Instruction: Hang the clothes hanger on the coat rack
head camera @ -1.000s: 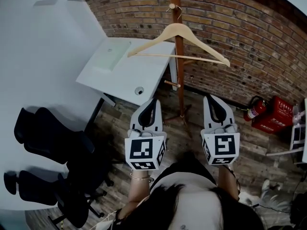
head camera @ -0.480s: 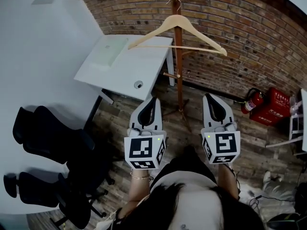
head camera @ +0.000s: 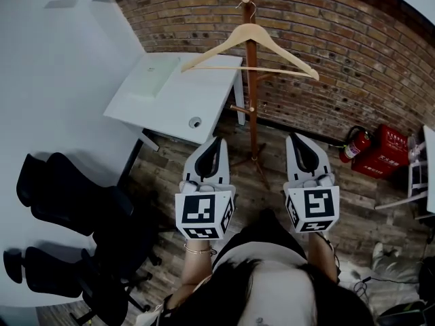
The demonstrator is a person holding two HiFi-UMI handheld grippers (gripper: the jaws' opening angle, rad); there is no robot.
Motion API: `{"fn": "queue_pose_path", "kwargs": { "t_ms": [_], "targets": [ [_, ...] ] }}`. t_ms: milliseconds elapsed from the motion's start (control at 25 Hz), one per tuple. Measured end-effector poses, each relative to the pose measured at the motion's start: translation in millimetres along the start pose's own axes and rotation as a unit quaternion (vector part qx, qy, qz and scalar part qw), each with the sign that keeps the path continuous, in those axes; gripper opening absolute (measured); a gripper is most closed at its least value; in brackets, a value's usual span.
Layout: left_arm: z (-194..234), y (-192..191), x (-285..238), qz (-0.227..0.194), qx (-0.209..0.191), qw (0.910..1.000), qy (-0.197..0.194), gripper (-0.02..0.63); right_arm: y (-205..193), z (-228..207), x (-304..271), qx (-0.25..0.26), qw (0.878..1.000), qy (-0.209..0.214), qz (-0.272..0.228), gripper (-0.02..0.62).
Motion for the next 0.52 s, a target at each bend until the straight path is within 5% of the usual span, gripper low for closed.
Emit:
{"fn": "queue_pose_path", "kwargs": {
  "t_ms": [520],
  "targets": [
    [-10.6,3.3,-24.8,0.005,-0.009,0.9998,-0.014,0.009,1.7,-15.7,-12.8,-0.002,1.000,0.007,-0.003,0.037]
  ]
}}
Point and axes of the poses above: the fingertips, and each gripper's own axes: x backward along the fingers, z to its left, y out of its top, the point moved 3 cm from there along x, backward along the fingers, and after that the axes turned 4 degrees about -z, right-handed, at the moved point
